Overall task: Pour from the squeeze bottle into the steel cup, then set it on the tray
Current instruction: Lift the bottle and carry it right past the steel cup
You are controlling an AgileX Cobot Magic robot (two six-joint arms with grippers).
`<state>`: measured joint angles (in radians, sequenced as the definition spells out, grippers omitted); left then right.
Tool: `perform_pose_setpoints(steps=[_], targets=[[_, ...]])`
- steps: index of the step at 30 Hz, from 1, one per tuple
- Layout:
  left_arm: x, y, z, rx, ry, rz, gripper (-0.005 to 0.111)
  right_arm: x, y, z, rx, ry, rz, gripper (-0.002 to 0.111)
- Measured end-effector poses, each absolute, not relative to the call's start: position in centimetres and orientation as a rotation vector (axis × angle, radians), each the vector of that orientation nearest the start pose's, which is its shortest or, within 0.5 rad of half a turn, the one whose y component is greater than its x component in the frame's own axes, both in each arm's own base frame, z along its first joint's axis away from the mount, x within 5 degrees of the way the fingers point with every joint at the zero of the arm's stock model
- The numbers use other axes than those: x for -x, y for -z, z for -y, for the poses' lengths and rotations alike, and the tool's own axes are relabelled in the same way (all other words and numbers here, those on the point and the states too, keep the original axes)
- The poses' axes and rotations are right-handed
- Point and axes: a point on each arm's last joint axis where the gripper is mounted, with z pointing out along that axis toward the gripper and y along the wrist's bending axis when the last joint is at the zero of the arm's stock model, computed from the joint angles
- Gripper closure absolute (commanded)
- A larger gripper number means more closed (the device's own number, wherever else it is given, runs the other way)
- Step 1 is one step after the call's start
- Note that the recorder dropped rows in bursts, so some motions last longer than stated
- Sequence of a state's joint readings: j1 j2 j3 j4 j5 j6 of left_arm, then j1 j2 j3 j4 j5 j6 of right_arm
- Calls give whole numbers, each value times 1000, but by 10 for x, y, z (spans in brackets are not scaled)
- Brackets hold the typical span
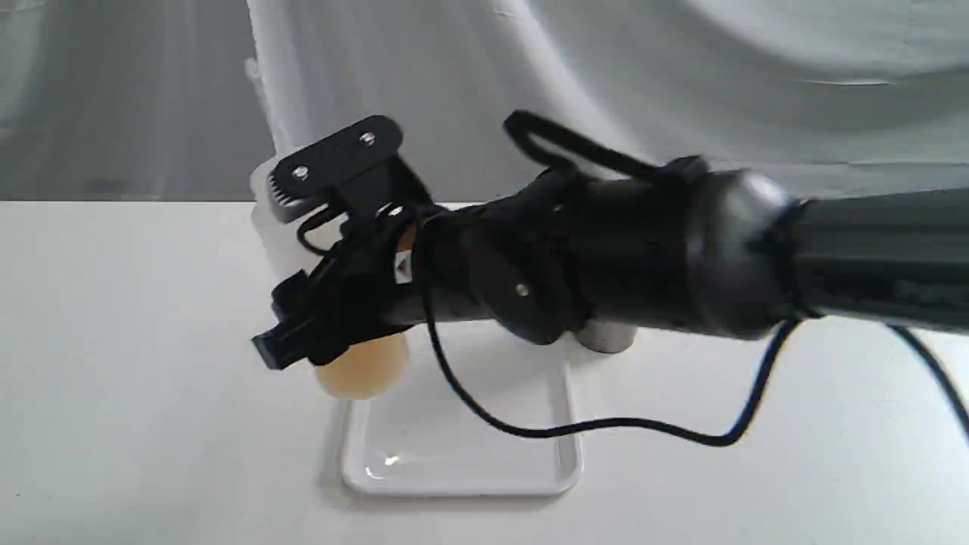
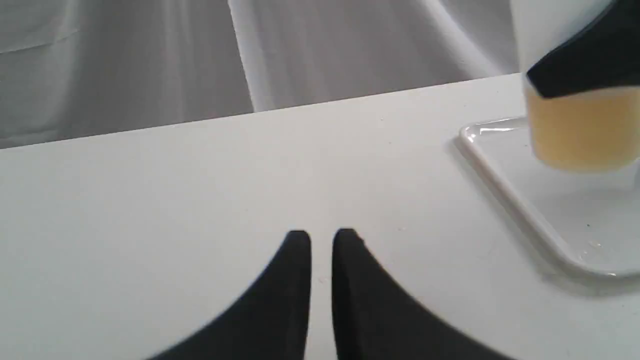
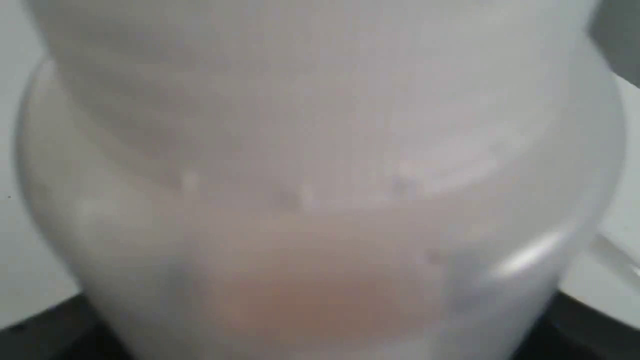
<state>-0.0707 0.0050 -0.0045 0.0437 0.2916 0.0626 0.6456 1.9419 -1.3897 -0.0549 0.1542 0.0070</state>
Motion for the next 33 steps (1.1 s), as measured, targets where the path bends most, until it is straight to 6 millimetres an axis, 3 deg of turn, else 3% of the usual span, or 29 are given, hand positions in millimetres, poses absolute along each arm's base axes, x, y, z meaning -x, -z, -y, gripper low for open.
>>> perform_pose_setpoints(steps=[5,9,15,24,29,33], targets=[[-55,-188,3,-146,-36,-1770,98,-343,-254,-231,670,-307,-2078,67],[-55,-188,3,-146,-36,-1770,98,-328,-263,-194,635,-250,-2109,67],[-55,-188,3,-146,-36,-1770,98,-312,-260,-130,554,-92,-2245,67],[-55,-188,3,-146,-36,-1770,98,-284,-264,-51,359,74,-2286,67],[-55,-188,3,-146,-36,-1770,98,-273,-253,-22,300,156,-2329,67],[-55,-188,3,-146,-36,-1770,98,-270,-246,-16,304,189,-2357,67]])
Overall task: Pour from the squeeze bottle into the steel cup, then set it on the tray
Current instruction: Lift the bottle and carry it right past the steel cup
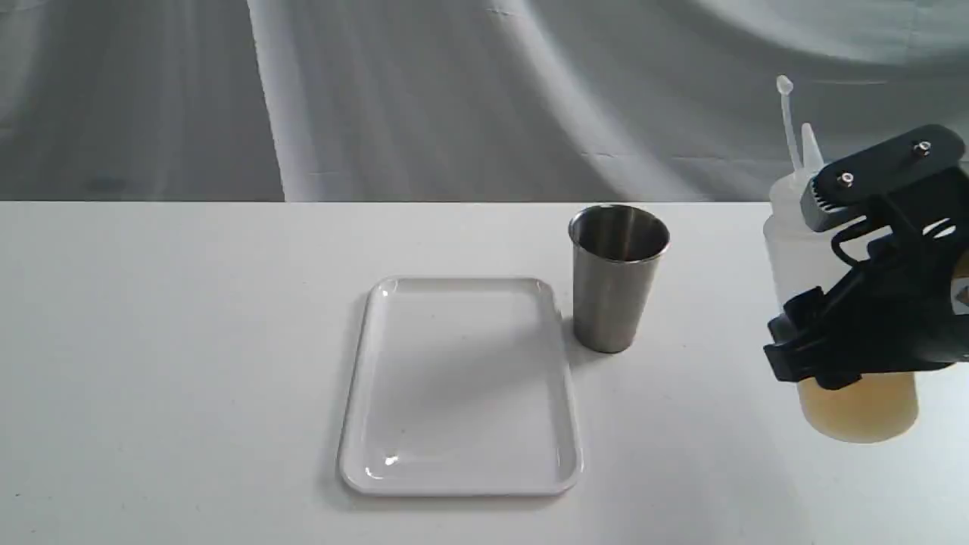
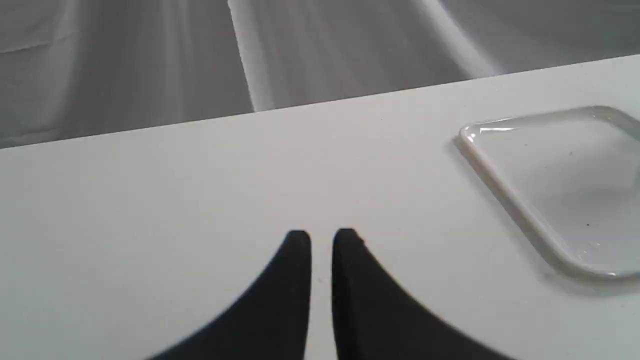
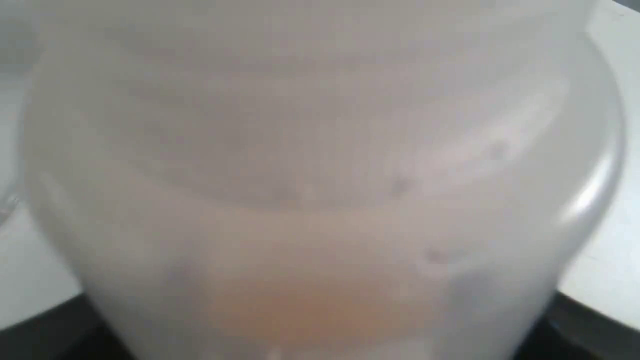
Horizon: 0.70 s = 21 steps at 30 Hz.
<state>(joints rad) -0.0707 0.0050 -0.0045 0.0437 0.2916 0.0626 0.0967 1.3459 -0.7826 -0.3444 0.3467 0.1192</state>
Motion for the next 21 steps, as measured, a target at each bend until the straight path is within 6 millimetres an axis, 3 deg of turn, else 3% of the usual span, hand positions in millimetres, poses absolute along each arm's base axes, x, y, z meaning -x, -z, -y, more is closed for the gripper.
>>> perform_pose_setpoints(steps=[15,21], targets=[[-55,-188,3,-146,-36,-1770,98,-271,-247,-15,304,191,-2349,67],[-55,-188,3,-146,-36,-1770,98,-278,-255,-18,324,164,-2224,67]])
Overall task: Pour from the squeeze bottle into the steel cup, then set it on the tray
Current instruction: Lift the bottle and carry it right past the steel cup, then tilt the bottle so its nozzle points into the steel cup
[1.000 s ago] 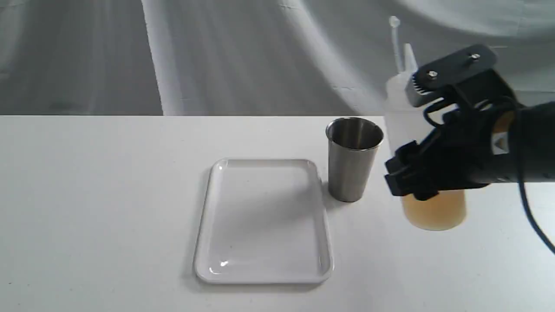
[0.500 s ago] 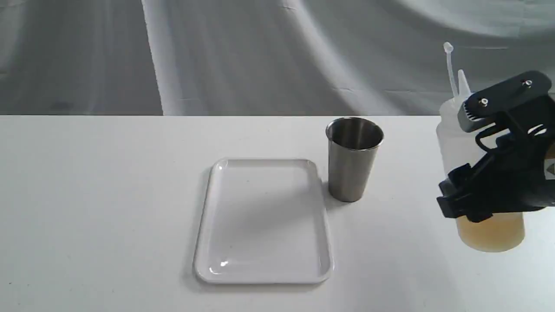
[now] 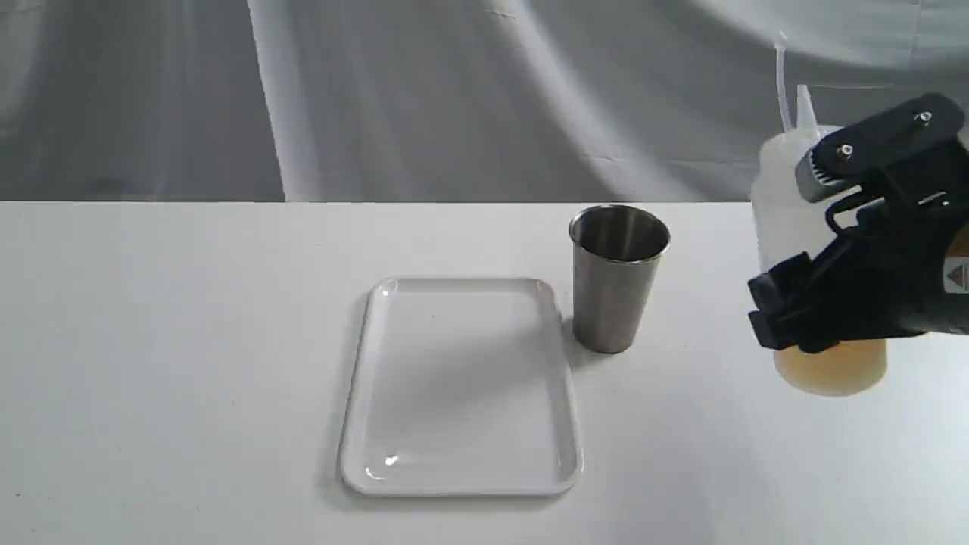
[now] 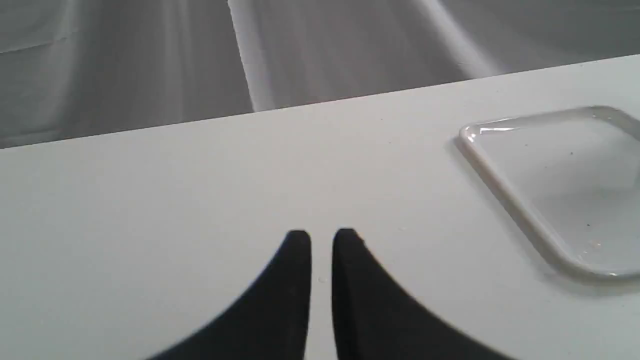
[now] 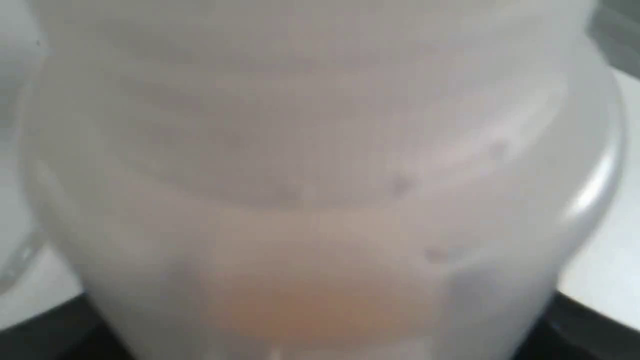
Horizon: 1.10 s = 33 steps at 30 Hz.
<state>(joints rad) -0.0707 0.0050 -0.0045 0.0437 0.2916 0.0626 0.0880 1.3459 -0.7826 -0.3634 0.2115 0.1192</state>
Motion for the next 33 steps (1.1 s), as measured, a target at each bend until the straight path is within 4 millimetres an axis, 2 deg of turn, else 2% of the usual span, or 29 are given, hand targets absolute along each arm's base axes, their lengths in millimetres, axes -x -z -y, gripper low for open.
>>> perform_pose_setpoints(steps=[4,14,20,24,29,33], targets=[[-55,-188,3,-146,-36,-1770,98,-288,-260,-13,333,192,-2192,67],[-55,-188,3,-146,-36,-1770,98,-344,-261,-1,440,406,-2288,67],[-55,-188,3,-146,-36,-1770,98,-365,-265,5,481,567,-2314,67],[-55,-188,3,-146,-36,-1770,98,-372,-262,-4,572,655,-2301,67],[-55,-188,3,-146,-36,-1770,98,-379,-245,-23,711,710,-2299,67],[-55,-188,3,-146,-36,-1770,98,-384,-231,-28,770,806,-2302,67]])
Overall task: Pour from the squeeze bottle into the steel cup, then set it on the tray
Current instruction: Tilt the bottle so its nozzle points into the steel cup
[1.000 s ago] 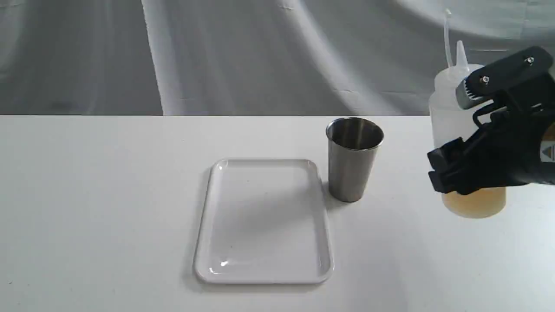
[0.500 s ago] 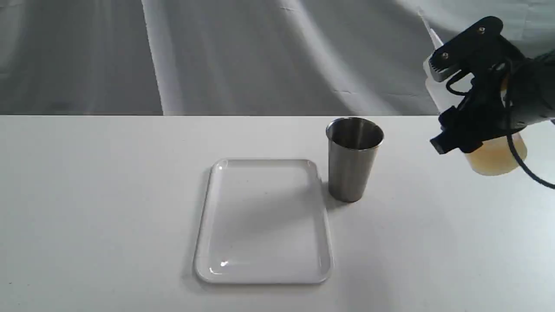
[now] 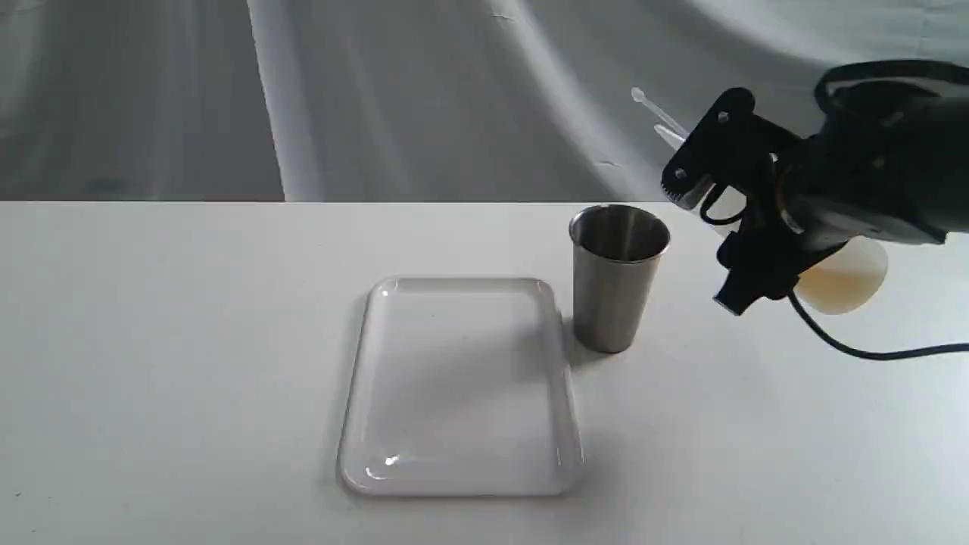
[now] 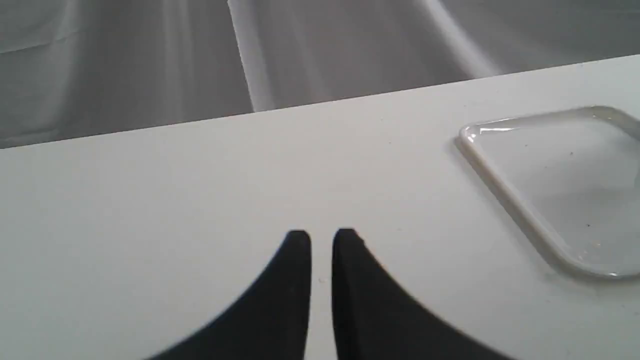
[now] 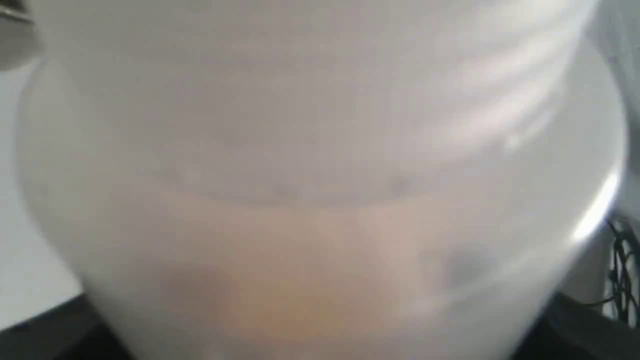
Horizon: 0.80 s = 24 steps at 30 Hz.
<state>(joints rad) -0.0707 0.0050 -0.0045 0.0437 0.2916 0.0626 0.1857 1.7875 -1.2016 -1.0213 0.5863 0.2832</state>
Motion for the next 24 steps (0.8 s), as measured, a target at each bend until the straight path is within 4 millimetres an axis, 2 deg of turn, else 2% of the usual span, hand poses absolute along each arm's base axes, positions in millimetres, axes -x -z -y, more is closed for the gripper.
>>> perform_pose_setpoints(steps=[6,12,24], targets=[[-55,-188,3,-146,-36,-1770,98,-388,-230,-29,727,875,-2263,67],[-55,-188,3,-146,-36,-1770,98,-390,-234,-26,770,967,-2210,67],[-55,-188,3,-146,-36,-1770,98,-391,-238,-24,823,1038,-2161,67]])
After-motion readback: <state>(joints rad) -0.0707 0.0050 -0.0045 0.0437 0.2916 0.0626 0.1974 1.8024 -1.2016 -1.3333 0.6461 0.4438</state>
